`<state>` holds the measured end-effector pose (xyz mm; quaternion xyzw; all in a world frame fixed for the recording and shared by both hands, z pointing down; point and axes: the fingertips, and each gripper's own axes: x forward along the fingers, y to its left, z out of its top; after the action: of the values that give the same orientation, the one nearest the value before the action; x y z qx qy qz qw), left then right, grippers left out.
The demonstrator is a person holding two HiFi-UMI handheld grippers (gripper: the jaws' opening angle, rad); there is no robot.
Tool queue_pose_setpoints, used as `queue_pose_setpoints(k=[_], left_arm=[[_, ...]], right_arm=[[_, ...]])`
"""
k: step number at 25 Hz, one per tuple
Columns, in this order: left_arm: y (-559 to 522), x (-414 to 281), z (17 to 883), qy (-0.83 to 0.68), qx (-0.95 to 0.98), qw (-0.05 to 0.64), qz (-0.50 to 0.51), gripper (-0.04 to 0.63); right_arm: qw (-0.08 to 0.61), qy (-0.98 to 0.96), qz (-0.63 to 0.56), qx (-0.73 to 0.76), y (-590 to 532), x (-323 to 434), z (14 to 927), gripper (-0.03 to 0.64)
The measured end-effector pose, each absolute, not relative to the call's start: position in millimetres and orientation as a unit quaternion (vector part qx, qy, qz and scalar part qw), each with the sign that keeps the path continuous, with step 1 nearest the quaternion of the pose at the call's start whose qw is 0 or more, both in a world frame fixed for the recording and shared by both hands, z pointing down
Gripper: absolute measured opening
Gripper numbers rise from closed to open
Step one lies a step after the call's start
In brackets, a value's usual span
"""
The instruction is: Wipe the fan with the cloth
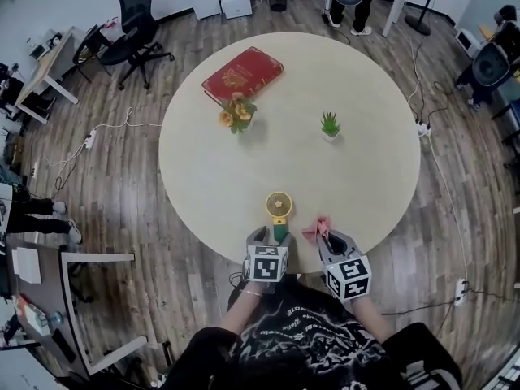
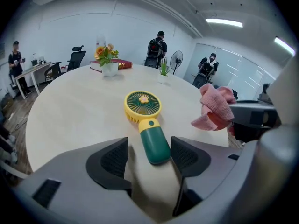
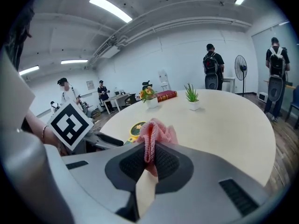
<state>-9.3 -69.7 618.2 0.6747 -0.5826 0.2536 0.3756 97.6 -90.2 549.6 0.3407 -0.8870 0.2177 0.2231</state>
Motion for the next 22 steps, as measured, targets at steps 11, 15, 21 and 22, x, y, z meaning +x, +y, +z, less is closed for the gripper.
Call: queue_pose_setpoints(k=[11,15,21,22], left_arm=[[-74,-20,623,-0.524,0.713,0.368,0.287,0.183],[-76,-28,622,-0.488,0.738,0.366,0.288,0.182],[-80,-36,624,-0.421,0.778,0.357,0.301,0.181],[-80,-36,624,-0.408,0.785,0.352,0.305,0.181]], right_arm=[[0.213,-0.894,0.26,0.296,-96,76,550,0.031],[0.21,-0.902,0.254,0.278,-100,56,542,0.031],[0.24,-0.922,0.262,0.154,-95,-7,533,0.031],[0.259,-0.921,0.26,0.133,-94,-18,537,0.031]])
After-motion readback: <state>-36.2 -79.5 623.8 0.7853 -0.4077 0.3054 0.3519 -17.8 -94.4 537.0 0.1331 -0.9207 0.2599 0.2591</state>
